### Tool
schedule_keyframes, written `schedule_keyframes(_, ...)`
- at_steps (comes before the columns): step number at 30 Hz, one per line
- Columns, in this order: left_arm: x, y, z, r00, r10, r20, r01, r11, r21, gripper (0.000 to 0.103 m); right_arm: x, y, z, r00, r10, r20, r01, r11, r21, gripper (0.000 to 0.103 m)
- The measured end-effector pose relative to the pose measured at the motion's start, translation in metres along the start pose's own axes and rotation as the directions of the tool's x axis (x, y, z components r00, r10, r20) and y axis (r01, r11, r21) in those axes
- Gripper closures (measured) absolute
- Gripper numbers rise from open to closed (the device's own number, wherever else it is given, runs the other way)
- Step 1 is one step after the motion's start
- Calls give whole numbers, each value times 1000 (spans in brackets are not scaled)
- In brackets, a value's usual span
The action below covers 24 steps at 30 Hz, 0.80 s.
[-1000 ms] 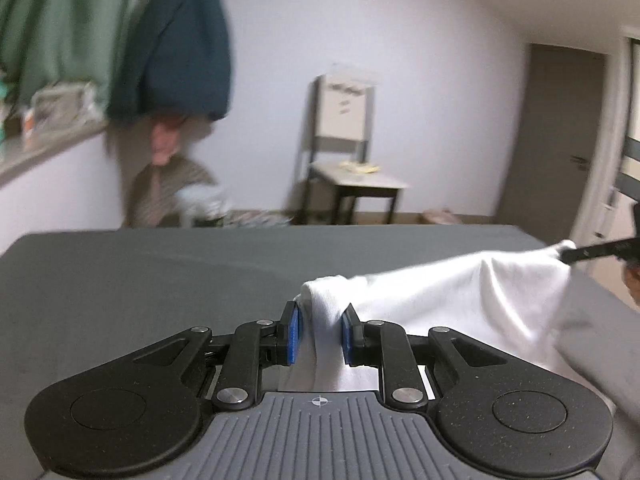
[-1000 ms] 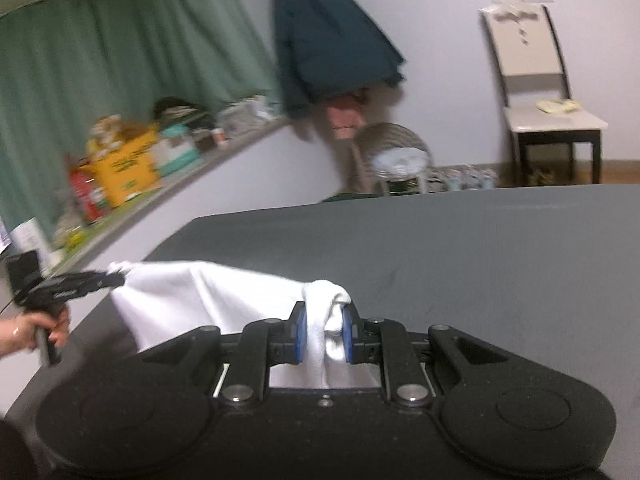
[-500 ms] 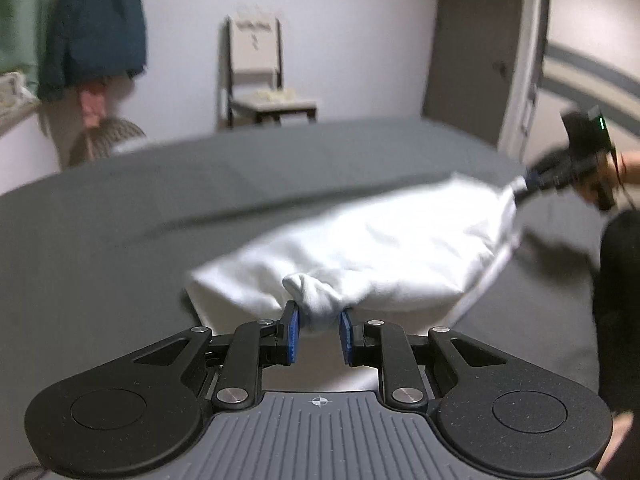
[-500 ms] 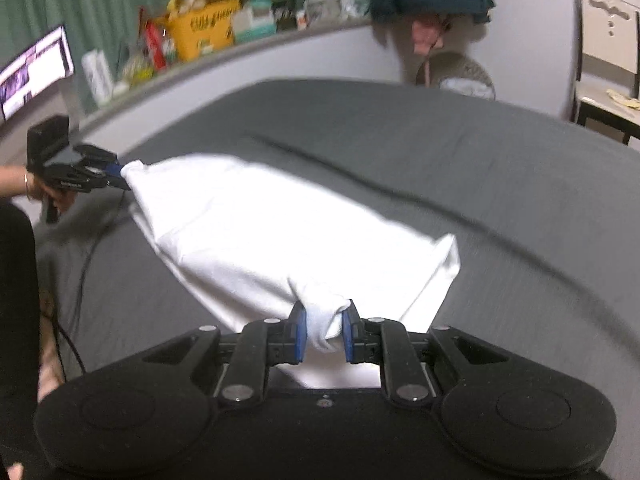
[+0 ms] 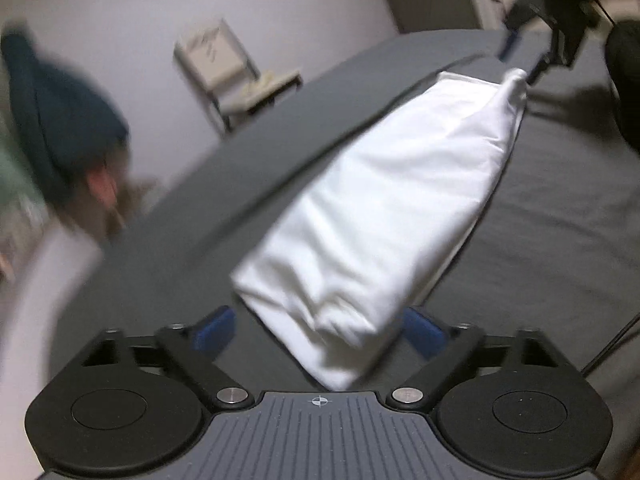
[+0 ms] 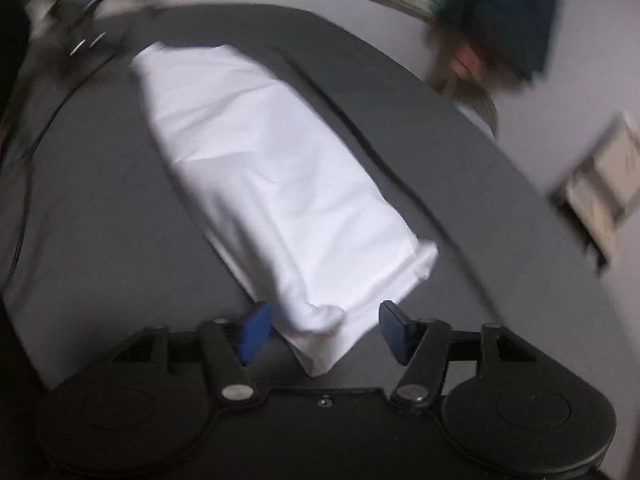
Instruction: Fold clothes
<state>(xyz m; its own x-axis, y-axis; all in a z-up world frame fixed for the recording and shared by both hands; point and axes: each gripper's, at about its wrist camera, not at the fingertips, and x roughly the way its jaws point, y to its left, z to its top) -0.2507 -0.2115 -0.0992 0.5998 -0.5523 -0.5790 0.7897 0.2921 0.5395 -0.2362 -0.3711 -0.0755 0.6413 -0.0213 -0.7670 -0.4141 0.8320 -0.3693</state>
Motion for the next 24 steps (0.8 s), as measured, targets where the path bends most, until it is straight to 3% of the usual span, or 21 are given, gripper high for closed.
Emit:
schedule_keyframes(2, 6, -16, 9, 999, 44, -10, -41, 977, 211, 10, -1, 13, 8, 999, -44, -18, 42, 993, -109, 43)
schedule_keyframes(4, 13, -33, 14, 996, 90, -17, -75, 908, 413, 10, 2, 23, 15, 997, -69, -37, 61, 980, -189, 47)
schedule_keyframes(6, 24, -44, 20, 993, 103, -54, -60, 853, 518, 14, 9, 31, 21, 996, -68, -64, 50, 966, -253, 59)
schedule_keyframes(10, 38, -51, 28, 988, 94, -119, -6, 809, 588, 44, 26, 49, 26, 989, -103, -103, 56, 921, -385, 65)
schedule_keyframes(12, 45, -57, 29, 983, 94, -160, 28, 779, 626, 69, 32, 53, 26, 987, -118, -105, 65, 907, -416, 90)
schedule_keyframes(13, 49, -61, 28, 978, 97, -182, 45, 764, 643, 76, 32, 53, 26, 986, -123, -109, 67, 905, -421, 93)
schedule_keyframes(14, 50, -59, 30, 974, 80, -210, 69, 783, 618, 90, 33, 53, 26, 985, -128, -112, 69, 903, -425, 93)
schedule_keyframes(15, 51, -58, 32, 970, 60, -237, 94, 804, 587, 92, 34, 52, 26, 985, -130, -117, 68, 901, -428, 94)
schedule_keyframes(19, 54, -50, 40, 941, -29, -337, 187, 874, 448, 93, 33, 50, 24, 981, -70, -180, -9, 914, -405, 95)
schedule_keyframes(21, 56, -46, 42, 934, -63, -351, 205, 901, 382, 93, 39, 49, 20, 977, -43, -207, -40, 925, -378, 95)
schedule_keyframes(23, 55, -43, 43, 942, -70, -329, 191, 917, 351, 92, 42, 43, 19, 977, -3, -213, -67, 946, -318, 85)
schedule_keyframes(24, 53, -40, 44, 946, -71, -317, 179, 927, 329, 86, 41, 37, 21, 977, 31, -210, -89, 958, -272, 77)
